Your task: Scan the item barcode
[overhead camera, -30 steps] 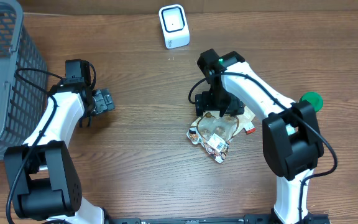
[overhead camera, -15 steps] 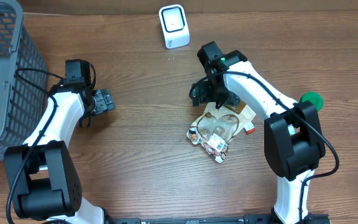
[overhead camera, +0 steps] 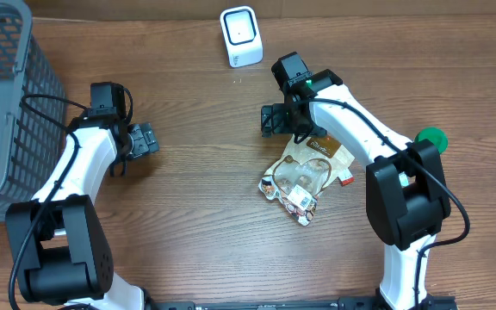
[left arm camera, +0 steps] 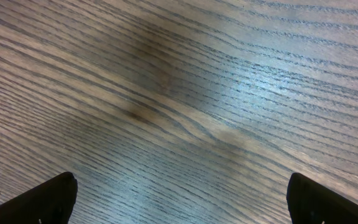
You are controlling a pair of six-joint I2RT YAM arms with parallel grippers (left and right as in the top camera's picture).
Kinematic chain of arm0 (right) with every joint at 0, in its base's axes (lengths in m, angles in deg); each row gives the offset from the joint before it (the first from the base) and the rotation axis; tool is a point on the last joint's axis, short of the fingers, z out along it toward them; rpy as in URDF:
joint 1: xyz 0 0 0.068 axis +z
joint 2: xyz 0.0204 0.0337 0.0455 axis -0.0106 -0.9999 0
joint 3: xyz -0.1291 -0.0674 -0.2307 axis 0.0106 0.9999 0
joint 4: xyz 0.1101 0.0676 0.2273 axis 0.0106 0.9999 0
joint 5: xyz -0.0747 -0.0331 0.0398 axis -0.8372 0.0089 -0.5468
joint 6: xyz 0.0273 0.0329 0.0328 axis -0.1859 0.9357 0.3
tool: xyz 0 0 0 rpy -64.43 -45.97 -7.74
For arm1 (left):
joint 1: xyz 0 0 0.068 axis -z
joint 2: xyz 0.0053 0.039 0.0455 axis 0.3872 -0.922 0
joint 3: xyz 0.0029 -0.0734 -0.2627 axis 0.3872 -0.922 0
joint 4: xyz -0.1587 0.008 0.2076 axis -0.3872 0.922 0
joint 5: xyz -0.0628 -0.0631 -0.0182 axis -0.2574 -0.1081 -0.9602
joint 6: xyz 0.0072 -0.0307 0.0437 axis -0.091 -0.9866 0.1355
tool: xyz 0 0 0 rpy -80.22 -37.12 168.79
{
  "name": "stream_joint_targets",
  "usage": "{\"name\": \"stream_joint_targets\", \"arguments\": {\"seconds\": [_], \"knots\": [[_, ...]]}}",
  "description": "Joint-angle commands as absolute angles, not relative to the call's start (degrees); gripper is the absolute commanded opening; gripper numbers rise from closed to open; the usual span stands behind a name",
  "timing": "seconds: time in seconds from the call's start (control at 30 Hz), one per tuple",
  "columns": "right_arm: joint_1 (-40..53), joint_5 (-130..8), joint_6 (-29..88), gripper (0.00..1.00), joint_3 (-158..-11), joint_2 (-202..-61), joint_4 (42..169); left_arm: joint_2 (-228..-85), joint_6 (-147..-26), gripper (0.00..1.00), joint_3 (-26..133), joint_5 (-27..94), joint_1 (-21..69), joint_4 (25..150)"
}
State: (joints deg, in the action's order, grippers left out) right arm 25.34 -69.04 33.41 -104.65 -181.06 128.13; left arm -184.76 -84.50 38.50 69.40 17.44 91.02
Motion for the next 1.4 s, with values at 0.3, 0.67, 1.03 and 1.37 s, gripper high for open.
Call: {"name": "stream_joint_targets", "arguments": {"seconds": [0.3, 0.67, 1.03, 1.37], "knots": [[25.1, -69.4, 33.6, 1.00, -105.7, -178.9, 127.7, -184.4, -83.4, 1.00, 39.3, 70.0, 17.6, 91.0], [25.1, -69.4, 33.6, 1.00, -105.7, -160.9, 127.7, -184.4, -83.4, 1.00, 39.3, 70.0, 17.5, 91.0], [25.1, -69.5, 33.5, 1.00, -105.7, -138.4, 127.8, -184.4, -83.4, 1.00, 39.3, 70.0, 17.5, 91.0], [25.0, -79.9, 27.6, 1.00, -104.0, -116.5, 132.4, -184.4, -83.4, 1.00, 39.3, 70.0, 17.5, 91.0]]}}
